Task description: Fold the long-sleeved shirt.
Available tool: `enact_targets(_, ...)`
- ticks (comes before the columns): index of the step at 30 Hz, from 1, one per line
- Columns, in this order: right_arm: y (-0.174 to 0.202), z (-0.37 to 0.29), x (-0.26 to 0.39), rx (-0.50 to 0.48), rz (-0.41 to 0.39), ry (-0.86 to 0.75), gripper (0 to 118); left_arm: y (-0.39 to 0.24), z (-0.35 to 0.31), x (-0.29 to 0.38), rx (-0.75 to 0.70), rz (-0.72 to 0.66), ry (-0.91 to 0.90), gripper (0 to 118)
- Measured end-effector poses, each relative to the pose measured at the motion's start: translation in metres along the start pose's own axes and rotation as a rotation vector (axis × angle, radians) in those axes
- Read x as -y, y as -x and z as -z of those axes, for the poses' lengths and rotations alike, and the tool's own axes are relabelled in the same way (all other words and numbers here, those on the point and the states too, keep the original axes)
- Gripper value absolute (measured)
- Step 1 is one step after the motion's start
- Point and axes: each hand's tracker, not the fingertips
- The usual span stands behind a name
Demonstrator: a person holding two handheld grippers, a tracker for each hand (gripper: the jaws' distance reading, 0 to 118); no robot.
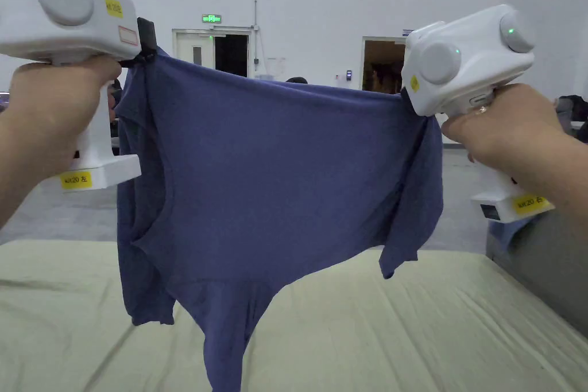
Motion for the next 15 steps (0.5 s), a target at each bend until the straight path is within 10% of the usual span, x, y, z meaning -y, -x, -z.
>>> enact_targets(15,0.168,0.138,0.329,-0.185,-0.119,0.524,0,0.041,0.041,0.368,-0.039,0.121,0.570,0)
